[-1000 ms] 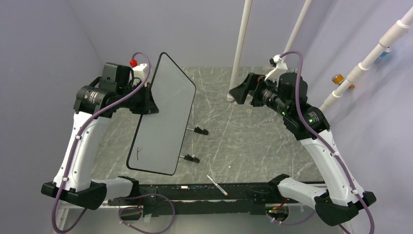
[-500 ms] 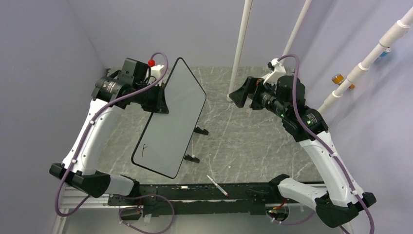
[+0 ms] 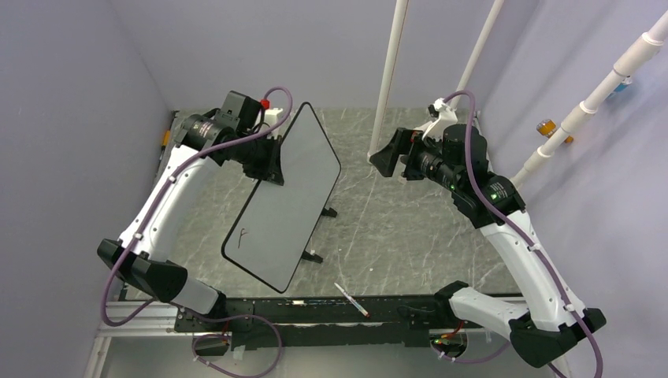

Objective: Write a sentence on the whiteboard
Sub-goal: Place the whiteboard on the whiteboard stand.

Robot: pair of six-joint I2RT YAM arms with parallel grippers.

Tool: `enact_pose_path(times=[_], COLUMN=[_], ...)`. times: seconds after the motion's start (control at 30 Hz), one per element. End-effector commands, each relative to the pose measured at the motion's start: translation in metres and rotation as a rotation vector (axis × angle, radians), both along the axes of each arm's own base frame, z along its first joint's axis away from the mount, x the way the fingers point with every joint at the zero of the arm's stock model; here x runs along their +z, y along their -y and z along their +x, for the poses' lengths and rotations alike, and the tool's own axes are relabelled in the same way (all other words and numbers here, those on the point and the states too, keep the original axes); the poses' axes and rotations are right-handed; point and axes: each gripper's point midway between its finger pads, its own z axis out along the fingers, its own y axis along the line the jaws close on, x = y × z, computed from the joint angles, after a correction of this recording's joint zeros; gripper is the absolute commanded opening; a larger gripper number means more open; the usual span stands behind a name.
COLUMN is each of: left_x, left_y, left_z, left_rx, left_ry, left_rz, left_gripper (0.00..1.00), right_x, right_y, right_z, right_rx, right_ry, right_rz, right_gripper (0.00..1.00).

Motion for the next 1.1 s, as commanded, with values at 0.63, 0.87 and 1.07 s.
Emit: enact_pose_path(times=[0.63, 0.87, 1.07], left_x=[0.032, 0.054, 0.057], left_y=[0.031, 0.031, 0.032], left_z=[0.027, 0.014, 0.008], left_rx=[0.034, 0.038, 0.038], left_ry=[0.042, 0.089, 0.096], left_rz=[-0.113, -0.136, -0.127], left_gripper=[0.0, 0.0, 0.0], right_x=[-0.006, -0.001, 0.005], right_y=[0.004, 0.004, 0.006], right_z=[0.013, 0.007, 0.002], right_rx=[0.003, 0.009, 0.008], right_ry=[0.019, 0.028, 0.036], right_rz=[0.002, 0.025, 0.039], right_gripper=[1.0, 1.0, 1.0])
